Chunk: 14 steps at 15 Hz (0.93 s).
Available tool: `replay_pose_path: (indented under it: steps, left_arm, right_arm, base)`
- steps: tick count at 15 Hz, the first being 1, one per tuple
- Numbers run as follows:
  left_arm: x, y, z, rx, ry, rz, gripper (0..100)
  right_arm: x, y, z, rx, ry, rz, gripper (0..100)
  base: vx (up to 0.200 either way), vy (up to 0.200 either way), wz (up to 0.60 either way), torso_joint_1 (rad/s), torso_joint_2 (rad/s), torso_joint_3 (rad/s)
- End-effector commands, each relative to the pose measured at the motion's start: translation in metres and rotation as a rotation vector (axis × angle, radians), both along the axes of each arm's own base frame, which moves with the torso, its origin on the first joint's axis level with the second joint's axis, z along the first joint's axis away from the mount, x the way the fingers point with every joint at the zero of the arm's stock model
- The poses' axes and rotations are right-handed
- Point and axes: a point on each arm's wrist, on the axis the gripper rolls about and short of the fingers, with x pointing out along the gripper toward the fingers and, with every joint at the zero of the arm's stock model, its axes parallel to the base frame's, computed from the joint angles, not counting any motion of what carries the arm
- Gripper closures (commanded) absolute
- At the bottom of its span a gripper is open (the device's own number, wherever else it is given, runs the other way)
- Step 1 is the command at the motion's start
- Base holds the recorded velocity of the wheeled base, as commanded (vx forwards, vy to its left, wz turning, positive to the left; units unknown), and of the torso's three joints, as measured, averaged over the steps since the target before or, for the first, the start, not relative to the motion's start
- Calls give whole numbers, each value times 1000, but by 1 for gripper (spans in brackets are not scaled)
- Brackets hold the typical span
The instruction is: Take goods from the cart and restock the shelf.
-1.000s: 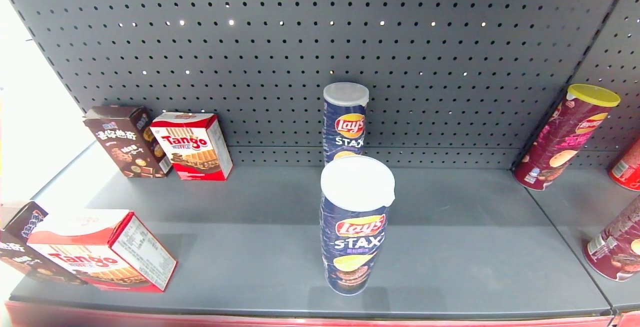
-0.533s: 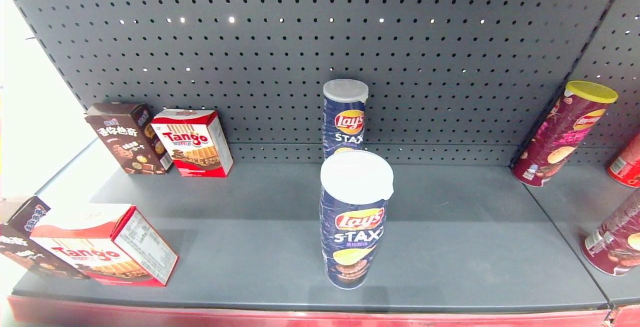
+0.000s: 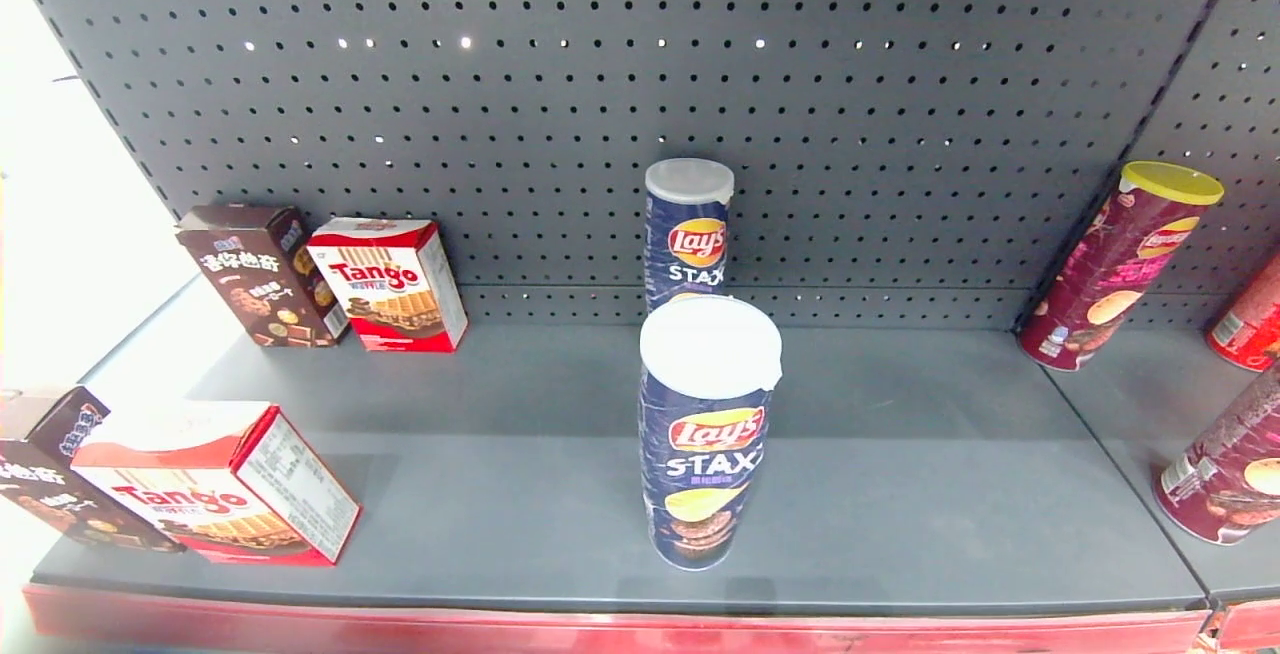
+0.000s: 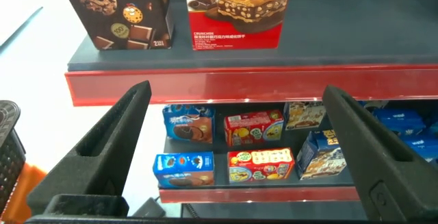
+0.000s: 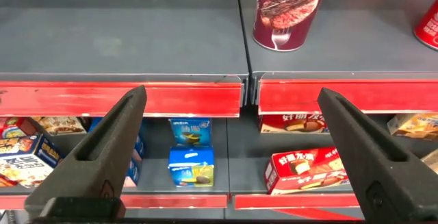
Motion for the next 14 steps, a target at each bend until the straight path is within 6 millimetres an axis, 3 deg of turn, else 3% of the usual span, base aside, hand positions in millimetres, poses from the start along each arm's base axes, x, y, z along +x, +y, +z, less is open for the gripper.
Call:
replay_pose_path:
  steps: [1,14]
  left_arm:
    - [0,0,0,0,1,0,0]
    - [0,0,0,0,1,0,0]
  right_arm:
    - [0,0,0,0,0,0,0]
    - [0,0,0,-3,2,1,0]
  base:
    - [0,0,0,0,0,0]
    - [0,0,0,0,0,0]
